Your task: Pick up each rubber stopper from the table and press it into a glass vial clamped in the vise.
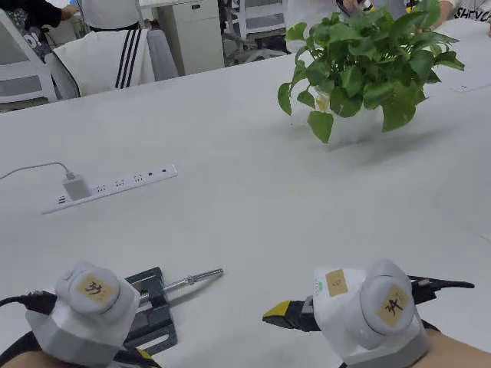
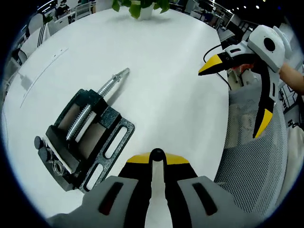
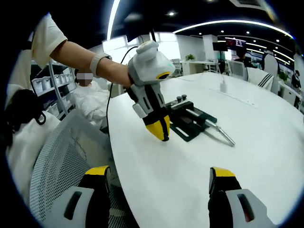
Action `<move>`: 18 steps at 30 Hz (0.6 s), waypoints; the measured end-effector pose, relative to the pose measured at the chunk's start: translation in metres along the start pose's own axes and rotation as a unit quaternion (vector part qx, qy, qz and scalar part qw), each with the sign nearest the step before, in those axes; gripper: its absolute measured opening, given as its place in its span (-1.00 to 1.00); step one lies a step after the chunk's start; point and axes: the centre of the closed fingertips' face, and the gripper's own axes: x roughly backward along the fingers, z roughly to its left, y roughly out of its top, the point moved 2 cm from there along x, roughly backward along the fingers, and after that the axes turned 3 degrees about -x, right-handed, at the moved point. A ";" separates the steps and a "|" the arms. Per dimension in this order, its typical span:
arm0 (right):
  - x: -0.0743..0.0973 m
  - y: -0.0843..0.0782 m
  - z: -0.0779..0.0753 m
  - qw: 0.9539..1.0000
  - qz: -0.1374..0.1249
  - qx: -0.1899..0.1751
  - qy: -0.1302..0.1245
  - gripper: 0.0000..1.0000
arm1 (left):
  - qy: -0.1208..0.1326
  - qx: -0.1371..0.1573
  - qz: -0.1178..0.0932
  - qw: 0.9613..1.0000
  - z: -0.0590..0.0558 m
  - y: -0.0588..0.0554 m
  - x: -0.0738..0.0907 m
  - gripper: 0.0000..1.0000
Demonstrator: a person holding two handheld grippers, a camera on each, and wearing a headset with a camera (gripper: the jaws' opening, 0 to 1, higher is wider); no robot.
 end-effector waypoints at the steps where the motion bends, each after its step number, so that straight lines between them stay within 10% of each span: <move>1: -0.001 0.003 0.001 1.000 -0.001 0.004 0.002 0.68 | 0.000 0.007 -0.011 1.000 0.001 0.000 0.004 -0.90; 7: -0.012 0.028 0.012 0.999 -0.010 0.027 0.017 0.67 | 0.016 0.034 -0.075 0.996 0.010 -0.007 0.036 -0.90; 18: -0.036 0.068 0.037 0.997 -0.043 0.046 0.045 0.65 | 0.003 0.131 -0.164 0.978 0.013 -0.011 0.084 -0.90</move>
